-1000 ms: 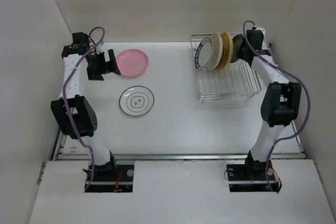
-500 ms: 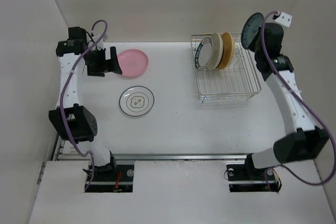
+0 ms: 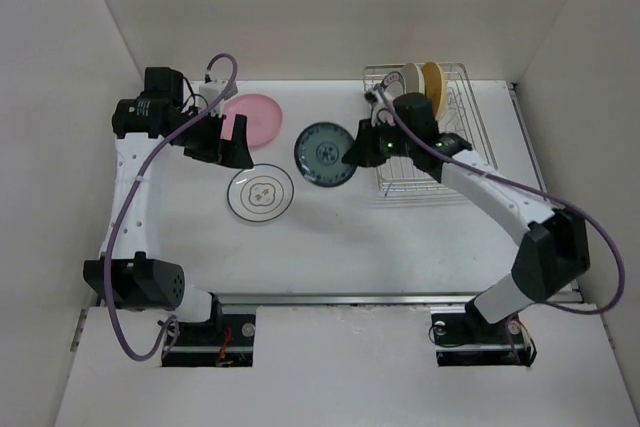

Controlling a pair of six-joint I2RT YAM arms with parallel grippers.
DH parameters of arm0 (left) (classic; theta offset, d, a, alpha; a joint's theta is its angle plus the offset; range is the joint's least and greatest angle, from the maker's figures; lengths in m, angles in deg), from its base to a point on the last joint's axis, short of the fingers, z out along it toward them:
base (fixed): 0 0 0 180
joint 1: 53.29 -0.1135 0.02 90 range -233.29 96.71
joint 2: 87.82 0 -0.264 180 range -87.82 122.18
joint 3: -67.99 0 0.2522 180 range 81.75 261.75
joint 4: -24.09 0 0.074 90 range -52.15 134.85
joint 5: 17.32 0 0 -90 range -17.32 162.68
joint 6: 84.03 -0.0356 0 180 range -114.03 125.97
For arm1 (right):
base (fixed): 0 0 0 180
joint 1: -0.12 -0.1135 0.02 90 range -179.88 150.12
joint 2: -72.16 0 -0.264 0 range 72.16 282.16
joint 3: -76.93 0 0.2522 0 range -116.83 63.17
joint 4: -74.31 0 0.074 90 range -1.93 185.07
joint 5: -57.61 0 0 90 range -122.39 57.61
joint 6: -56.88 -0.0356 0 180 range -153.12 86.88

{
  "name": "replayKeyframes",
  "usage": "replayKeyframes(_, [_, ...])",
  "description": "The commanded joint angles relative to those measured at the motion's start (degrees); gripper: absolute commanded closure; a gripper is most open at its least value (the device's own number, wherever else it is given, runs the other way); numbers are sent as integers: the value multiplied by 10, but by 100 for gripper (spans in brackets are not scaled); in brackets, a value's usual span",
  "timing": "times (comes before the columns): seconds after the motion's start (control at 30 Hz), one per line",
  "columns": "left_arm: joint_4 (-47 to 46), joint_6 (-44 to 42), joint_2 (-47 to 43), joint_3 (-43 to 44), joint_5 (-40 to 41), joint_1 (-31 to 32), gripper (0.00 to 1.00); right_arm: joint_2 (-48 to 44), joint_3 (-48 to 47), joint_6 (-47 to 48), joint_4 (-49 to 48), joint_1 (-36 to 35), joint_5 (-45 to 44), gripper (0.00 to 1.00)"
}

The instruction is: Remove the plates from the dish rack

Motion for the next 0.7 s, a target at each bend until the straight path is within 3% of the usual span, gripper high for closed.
replayKeyframes(0.0, [12, -13, -24, -25, 34, -3, 2, 33, 26, 11, 33, -6, 128, 100])
replayKeyframes(0.13, [12, -19, -40, -48, 52, -3, 2, 53, 76, 47, 53, -38, 185, 100])
replayKeyframes(0.43, [5, -7, -40, -80, 59, -3, 2, 184, 95, 59, 56, -89, 171, 98])
replayKeyframes(0.57, [12, -7, -51, -85, 77, -3, 2, 225, 88, 59, 50, -89, 157, 93])
replayKeyframes(0.67, [25, -7, -57, -91, 90, -3, 2, 238, 76, 59, 50, -89, 148, 82])
